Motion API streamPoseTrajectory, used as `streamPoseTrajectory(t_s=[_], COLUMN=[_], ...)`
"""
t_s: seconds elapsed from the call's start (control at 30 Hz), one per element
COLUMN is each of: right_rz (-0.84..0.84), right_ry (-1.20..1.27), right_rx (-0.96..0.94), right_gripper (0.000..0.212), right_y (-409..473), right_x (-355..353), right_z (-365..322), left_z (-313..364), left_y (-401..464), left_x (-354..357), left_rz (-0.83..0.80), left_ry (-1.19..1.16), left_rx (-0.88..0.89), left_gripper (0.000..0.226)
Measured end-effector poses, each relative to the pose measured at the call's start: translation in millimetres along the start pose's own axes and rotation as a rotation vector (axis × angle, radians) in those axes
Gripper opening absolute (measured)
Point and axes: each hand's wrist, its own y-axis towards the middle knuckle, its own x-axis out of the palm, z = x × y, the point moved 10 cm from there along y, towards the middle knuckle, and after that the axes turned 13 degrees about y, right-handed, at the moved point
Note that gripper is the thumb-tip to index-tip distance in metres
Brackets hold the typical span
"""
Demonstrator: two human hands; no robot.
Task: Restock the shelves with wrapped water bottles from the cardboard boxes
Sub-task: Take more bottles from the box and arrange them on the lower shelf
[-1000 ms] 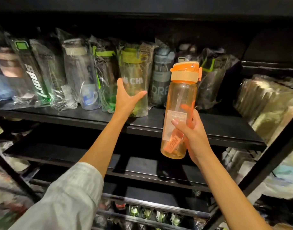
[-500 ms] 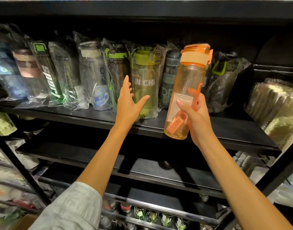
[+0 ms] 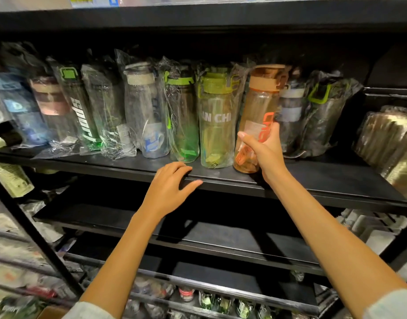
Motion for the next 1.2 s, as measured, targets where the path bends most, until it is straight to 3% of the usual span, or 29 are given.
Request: streamPoseTrajectory(t_s=[0.53, 0.73, 0.87, 0.97, 1.07, 1.2], right_rz=[0.057, 0.057, 0.081, 0.045, -0.111, -0.332], right_ry=[-0.187, -0.262, -0.349, -0.487, -0.653, -0.797], right_rx=[0.017, 0.002, 0.011, -0.025, -0.112, -0.128], right_gripper=[0.066, 0.079, 0.111, 0.096, 0.072, 0.069], right_y=[8, 5, -16, -44, -79, -121], right_x=[-4, -7, -19, -24, -11, 14], right_z=[10, 4, 0, -6, -12, -6], left_z=[-1, -1, 1, 7, 12, 18], left_y=[-7, -8, -8, -10, -17, -47], left_x=[3, 3, 1, -2, -1, -8], left_rz=[0.101, 0.081, 0.044, 0.010, -0.064, -0.115], left_ry=[0.034, 0.041, 0.052, 0.077, 0.139, 0.169], left_rx=[0.043, 0.039, 0.031, 0.028, 0.021, 0.014], left_gripper=[0.062, 0.061, 0.062, 0.063, 0.070, 0.080])
